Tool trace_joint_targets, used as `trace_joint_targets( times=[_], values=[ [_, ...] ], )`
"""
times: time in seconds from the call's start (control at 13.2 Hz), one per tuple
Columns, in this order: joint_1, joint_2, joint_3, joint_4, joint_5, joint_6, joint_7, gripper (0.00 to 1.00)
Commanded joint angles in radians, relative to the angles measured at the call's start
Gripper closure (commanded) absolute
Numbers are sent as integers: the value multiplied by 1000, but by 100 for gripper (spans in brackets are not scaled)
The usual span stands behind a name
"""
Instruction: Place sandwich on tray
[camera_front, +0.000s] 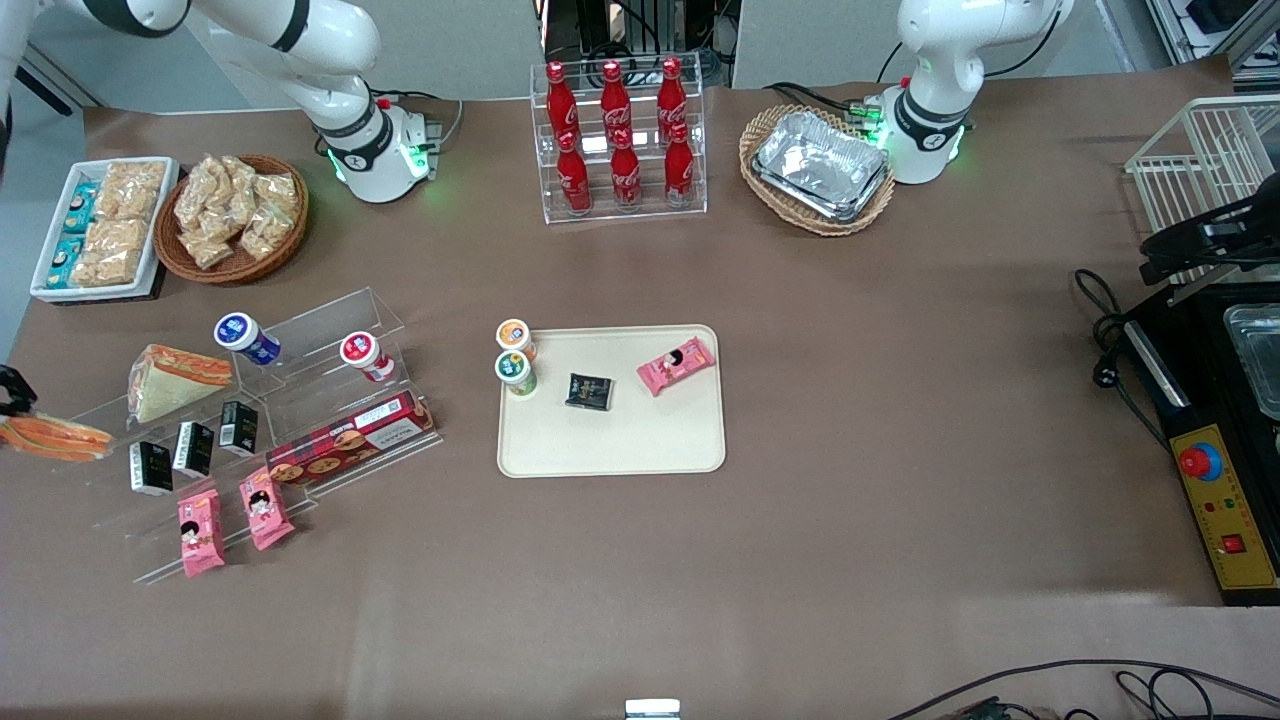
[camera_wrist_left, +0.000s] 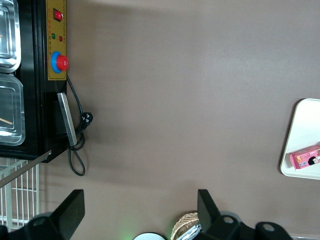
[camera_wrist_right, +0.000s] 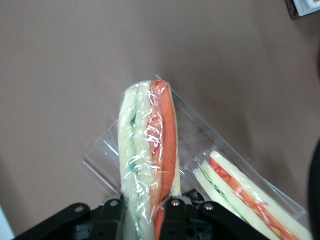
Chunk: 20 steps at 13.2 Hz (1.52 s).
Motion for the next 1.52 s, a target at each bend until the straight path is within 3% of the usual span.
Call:
trace_joint_targets(
  times=[0.0,0.15,0.38,0.61,0.91,1.22,1.44],
  values=[
    [3,-106,-1,2,20,-108,-64,100],
    [9,-138,5,35,21,-206,-87,100],
    [107,-146,4,102,23,-339,-88,100],
    [223,-173,5,105,31,-370,-21,100],
    [409,-176,5,105,27,-333,252,100],
    [565,-150,1,105,98,-272,325,100],
    [696,-89,1,105,87,-131,538,100]
  ],
)
